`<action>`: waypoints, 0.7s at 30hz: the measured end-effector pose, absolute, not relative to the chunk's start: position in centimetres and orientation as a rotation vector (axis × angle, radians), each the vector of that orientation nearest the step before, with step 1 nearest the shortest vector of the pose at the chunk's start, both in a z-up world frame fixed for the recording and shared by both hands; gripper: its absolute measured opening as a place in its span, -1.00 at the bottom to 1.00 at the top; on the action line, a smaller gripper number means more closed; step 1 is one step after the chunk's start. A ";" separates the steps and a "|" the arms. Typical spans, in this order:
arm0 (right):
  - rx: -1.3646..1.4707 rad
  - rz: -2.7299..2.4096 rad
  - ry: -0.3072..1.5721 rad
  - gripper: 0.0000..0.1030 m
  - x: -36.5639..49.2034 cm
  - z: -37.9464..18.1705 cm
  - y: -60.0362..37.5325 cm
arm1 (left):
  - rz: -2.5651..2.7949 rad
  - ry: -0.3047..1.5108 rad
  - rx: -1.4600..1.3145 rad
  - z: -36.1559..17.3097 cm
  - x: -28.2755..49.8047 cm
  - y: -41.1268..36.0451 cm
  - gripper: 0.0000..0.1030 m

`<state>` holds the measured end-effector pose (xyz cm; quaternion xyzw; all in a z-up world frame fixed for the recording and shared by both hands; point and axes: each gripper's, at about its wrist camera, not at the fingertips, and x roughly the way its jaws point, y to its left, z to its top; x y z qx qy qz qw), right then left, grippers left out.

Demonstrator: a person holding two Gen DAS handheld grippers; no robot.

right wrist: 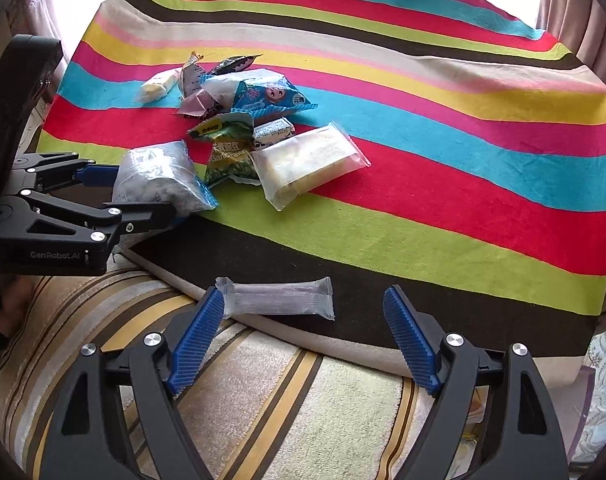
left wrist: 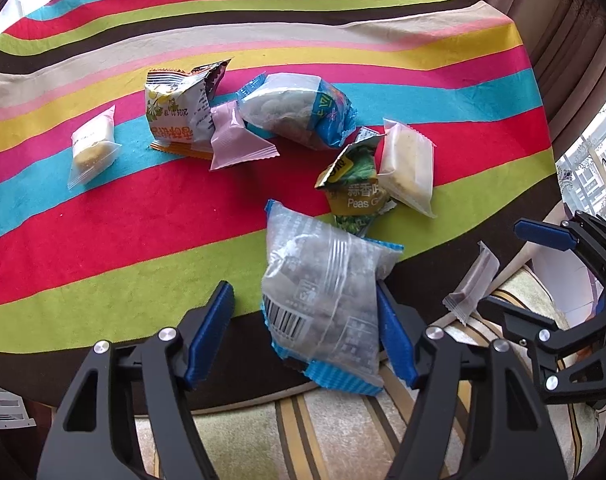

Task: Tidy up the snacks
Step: 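Grasp the clear blue-edged bag with the left gripper while the right grasps a white stick packet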

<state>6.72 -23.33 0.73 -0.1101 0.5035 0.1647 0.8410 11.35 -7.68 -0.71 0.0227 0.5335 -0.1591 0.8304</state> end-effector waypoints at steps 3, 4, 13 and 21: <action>-0.272 0.387 1.071 0.52 6.6 0.4 -22.3 | -0.337 1.124 0.048 -0.6 11.3 -7.7 -0.01; -0.273 0.396 1.077 0.50 6.6 0.3 -22.1 | -0.333 1.123 0.045 -0.6 11.3 -7.6 -0.03; -0.235 0.416 1.105 0.33 6.9 -0.3 -22.2 | -0.325 1.076 0.023 0.5 10.4 -7.1 -0.11; -0.270 0.392 1.091 0.29 6.8 -0.2 -21.7 | -0.292 1.051 -0.018 1.4 9.5 -5.9 -0.12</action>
